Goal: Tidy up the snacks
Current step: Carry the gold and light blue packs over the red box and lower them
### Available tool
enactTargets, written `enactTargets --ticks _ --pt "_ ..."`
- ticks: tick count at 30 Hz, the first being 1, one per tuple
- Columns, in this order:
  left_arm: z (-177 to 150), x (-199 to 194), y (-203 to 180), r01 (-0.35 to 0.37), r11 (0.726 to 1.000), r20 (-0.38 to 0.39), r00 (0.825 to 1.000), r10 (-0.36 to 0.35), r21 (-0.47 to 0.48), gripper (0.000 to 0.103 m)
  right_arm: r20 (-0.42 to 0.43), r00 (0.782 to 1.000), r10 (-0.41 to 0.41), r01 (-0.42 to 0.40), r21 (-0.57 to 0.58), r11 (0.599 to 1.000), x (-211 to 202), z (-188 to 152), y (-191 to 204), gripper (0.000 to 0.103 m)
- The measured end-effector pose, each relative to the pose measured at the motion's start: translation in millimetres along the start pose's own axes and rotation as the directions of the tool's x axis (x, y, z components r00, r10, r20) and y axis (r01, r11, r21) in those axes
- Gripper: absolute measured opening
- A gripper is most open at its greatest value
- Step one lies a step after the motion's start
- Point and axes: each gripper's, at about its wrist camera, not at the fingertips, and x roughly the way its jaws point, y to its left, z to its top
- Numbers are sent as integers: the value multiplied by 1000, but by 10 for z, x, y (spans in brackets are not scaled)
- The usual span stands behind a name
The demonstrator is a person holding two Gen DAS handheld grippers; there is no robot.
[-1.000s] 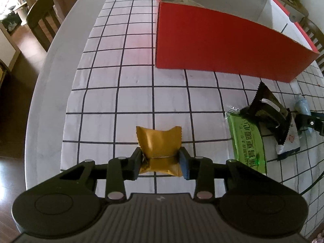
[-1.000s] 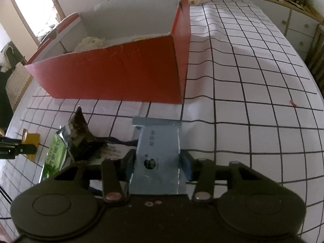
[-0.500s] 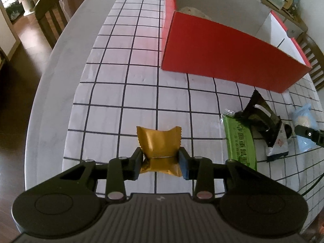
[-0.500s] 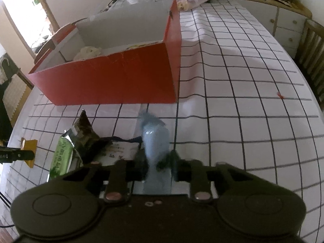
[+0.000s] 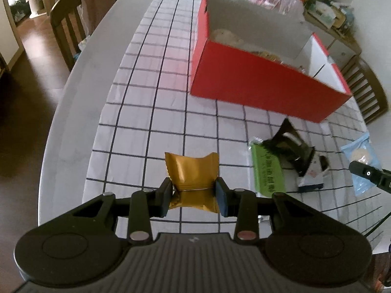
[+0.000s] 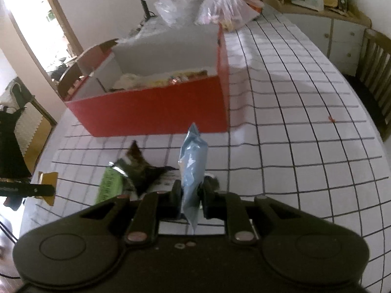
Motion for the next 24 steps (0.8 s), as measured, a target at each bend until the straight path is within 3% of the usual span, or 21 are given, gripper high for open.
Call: enactTargets --ticks 11,24 --pt "256 -402 -234 44 998 88 995 -47 35 36 82 996 25 -20 -56 998 -343 310 297 14" --pt "940 -518 -666 21 994 190 981 -41 105 36 130 991 19 -4 -115 993 -213 930 432 14"
